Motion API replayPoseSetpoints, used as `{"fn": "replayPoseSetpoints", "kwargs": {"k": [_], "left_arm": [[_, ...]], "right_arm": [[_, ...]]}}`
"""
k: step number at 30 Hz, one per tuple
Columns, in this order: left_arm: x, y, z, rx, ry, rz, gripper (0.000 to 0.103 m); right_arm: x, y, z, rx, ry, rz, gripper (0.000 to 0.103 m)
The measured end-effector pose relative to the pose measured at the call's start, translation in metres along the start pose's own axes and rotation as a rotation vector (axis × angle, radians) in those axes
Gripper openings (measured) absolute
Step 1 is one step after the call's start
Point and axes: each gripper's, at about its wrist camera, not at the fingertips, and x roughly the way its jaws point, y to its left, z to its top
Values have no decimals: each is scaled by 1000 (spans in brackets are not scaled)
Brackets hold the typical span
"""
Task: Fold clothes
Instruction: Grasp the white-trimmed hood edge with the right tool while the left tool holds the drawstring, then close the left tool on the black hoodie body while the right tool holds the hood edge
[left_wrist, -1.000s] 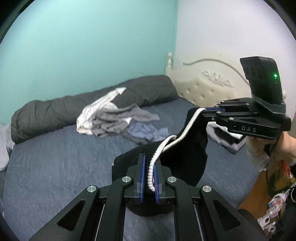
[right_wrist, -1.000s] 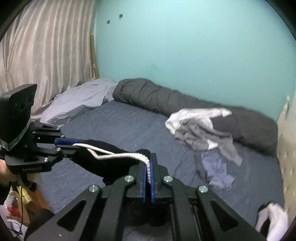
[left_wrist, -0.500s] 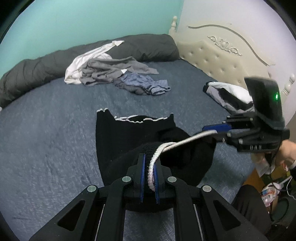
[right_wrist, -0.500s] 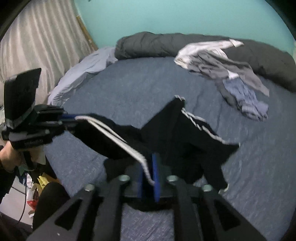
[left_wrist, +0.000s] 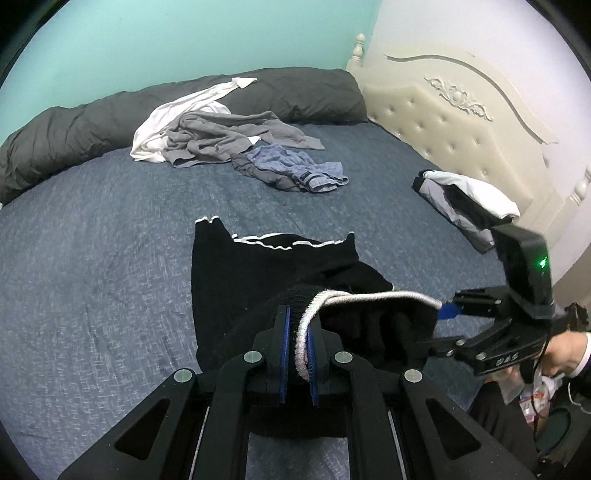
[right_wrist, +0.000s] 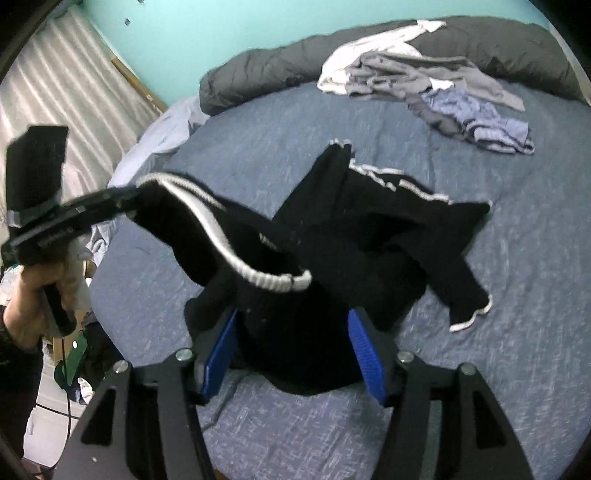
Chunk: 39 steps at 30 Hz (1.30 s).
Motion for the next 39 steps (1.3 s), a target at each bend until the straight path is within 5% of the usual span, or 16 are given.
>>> {"fn": "replayPoseSetpoints", "kwargs": {"k": [2, 4, 7, 11, 15, 23, 39], "left_arm": [[1, 0, 1, -1, 2, 1, 9], [2, 2, 2, -2, 3, 1, 9], [6, 4, -1, 1, 11, -3, 11], [13, 12, -12, 0, 29, -34, 14], [22, 15, -28, 21, 65, -51, 41], [49, 22, -45, 76, 127, 7, 42], [79, 22, -22, 222, 95, -4, 69]], "right_arm": [[2, -2, 0, 17, -10, 17, 58], [3, -4, 3, 29, -21, 12, 31], [1, -7, 7, 33, -40, -16, 14], [-13, -10, 16, 20, -91, -47, 11], [-22, -15, 22, -11, -103, -77, 11], [-29, -28, 7, -51, -99, -96, 11], [-30, -32, -10, -136, -73, -69, 11]]}}
